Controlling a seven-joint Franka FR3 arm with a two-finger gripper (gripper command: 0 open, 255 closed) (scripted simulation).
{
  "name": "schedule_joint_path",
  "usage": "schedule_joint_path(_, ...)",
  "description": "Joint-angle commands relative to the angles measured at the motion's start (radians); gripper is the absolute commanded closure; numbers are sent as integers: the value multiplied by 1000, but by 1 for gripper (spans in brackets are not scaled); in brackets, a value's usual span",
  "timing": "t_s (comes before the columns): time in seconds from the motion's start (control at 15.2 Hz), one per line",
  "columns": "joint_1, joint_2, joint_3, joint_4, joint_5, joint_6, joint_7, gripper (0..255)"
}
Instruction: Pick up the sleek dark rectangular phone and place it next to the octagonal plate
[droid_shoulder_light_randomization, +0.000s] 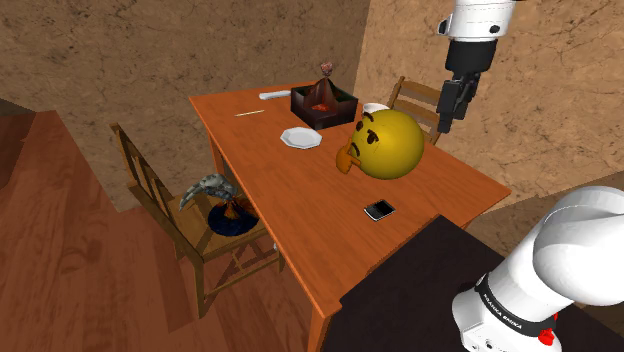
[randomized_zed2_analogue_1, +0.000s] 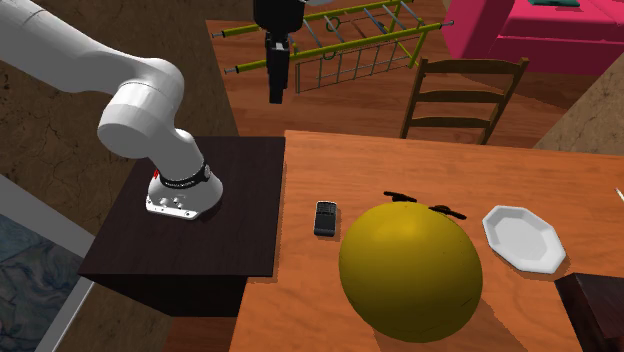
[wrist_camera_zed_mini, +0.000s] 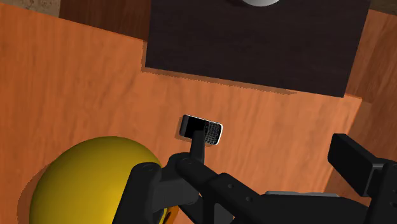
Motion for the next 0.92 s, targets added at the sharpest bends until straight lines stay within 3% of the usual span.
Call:
schedule_joint_path(0.0,0,0,0,0,0,0,0,0)
schedule_joint_path(0.46,50,24,-95,-211,-77,278,-242,0)
schedule_joint_path(0.86,91,134,-187,-334,-140,551,-444,0)
